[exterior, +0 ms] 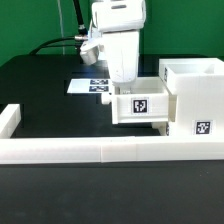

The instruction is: Assemble drawer

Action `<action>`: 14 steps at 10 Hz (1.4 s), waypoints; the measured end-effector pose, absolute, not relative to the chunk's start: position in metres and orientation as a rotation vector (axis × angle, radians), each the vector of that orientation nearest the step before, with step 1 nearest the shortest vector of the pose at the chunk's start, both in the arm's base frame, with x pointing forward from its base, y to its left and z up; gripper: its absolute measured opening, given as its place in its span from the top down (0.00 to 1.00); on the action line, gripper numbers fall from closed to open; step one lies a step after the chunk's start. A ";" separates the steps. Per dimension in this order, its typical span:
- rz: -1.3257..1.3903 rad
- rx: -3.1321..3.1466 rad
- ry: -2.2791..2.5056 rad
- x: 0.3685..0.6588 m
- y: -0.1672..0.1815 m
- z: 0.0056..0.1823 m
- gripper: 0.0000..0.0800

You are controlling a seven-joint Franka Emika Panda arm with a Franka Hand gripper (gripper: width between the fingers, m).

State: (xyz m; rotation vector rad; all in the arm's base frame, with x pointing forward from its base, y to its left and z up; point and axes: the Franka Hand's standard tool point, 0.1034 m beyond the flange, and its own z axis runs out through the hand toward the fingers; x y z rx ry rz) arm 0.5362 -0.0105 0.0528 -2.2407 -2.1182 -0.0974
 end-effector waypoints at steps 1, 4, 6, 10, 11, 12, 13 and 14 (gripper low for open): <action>-0.078 -2.233 -2.112 0.536 -0.011 0.054 0.94; -0.085 -2.228 -2.121 0.538 -0.007 0.055 0.94; -0.085 -2.228 -2.120 0.538 -0.008 0.054 0.94; -0.083 -2.218 -2.138 0.540 -0.006 0.055 0.94; -0.079 -2.209 -2.156 0.540 -0.005 0.055 0.94; -0.076 -2.202 -2.169 0.541 -0.005 0.055 0.94; -0.074 -2.200 -2.174 0.541 -0.005 0.056 0.94; -0.074 -2.200 -2.174 0.541 -0.005 0.055 0.94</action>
Offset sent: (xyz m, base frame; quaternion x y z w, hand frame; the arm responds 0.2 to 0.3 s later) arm 0.0078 0.0059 0.0055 0.0018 -0.0158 -0.0170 0.9997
